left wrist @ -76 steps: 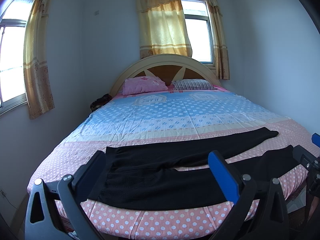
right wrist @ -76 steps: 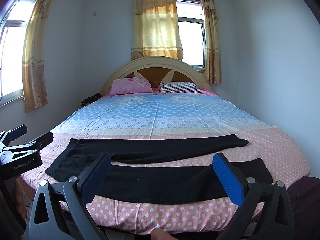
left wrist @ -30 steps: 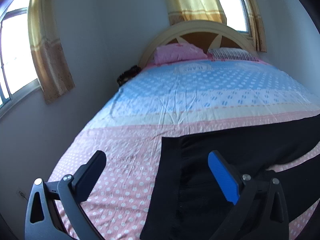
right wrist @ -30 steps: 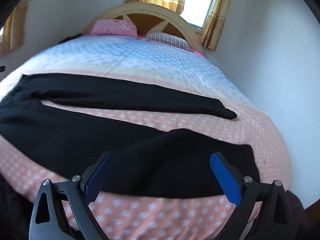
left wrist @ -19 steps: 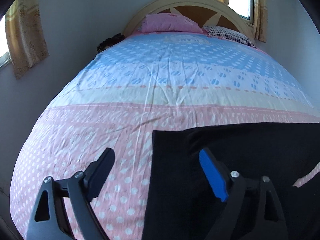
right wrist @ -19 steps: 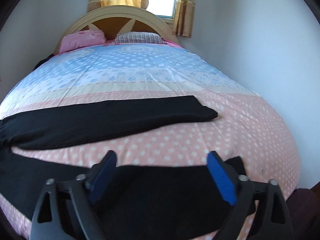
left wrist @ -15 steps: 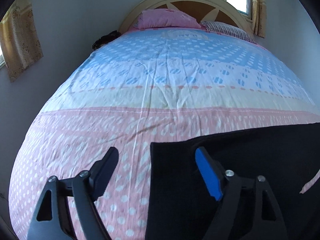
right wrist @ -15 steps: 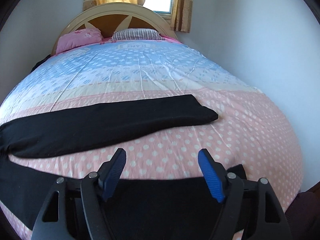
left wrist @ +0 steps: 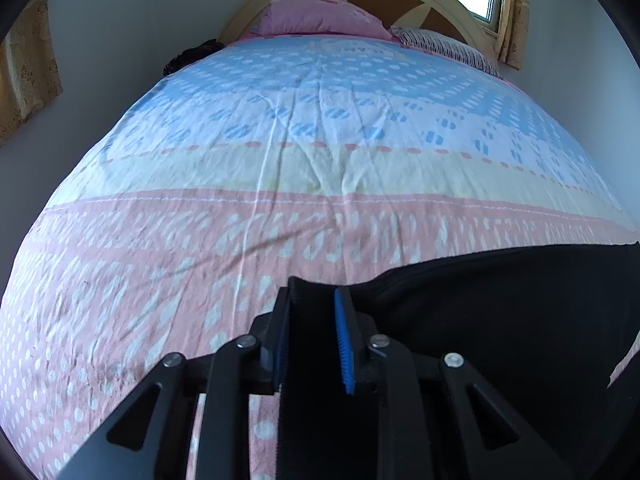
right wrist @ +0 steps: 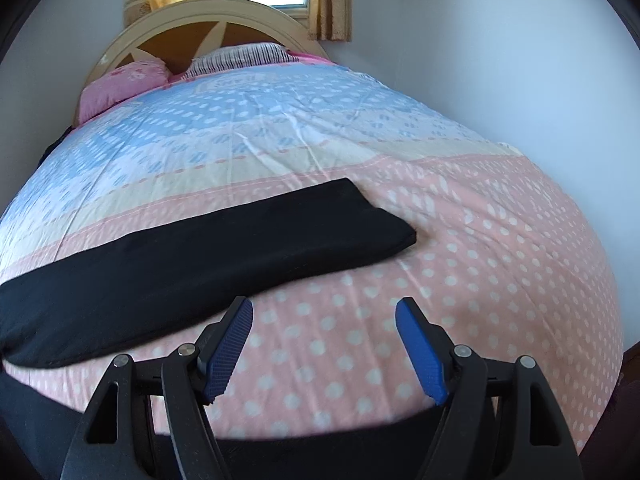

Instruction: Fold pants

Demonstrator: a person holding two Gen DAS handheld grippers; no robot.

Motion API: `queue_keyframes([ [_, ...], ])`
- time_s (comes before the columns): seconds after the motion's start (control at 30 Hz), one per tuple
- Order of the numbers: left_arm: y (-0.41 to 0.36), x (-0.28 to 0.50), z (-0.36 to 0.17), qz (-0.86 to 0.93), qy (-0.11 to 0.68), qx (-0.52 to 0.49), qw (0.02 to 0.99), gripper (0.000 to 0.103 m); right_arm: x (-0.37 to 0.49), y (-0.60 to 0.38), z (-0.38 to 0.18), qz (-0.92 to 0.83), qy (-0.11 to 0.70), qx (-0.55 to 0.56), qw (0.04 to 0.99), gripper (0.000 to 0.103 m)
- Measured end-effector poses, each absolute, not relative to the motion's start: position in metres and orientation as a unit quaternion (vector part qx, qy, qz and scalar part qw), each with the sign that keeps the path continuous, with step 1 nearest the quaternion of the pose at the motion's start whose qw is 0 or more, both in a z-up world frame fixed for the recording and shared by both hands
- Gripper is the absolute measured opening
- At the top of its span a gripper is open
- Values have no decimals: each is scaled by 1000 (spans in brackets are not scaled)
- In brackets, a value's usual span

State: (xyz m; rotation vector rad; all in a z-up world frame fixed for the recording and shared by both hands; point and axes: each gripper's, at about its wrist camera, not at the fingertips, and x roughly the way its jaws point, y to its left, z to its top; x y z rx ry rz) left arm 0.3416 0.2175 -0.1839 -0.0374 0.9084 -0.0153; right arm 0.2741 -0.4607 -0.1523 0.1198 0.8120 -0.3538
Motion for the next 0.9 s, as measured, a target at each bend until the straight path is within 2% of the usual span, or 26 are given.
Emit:
queue_keyframes([
  [0.1, 219, 343, -184, -5, 442, -17, 897, 22, 291, -489, -154, -178, 406, 91, 892, 75],
  [0.23, 217, 350, -184, 7, 443, -6, 896, 34, 314, -522, -154, -186, 409, 115, 886, 75],
  [0.3, 215, 353, -184, 7, 447, -1, 895, 35, 327, -534, -155, -188, 411, 118, 884, 75],
  [0.4, 217, 359, -185, 16, 455, -3, 890, 46, 349, -546, -158, -179, 414, 126, 884, 75],
  [0.7, 220, 364, -189, 14, 459, -15, 888, 47, 410, -562, -173, -165, 440, 120, 875, 75],
  [0.87, 216, 365, -190, 0, 461, -1, 887, 40, 429, -568, -188, -143, 462, 133, 865, 75],
  [0.9, 215, 365, -190, -9, 461, 4, 887, 33, 430, -566, -190, -141, 463, 128, 866, 75],
])
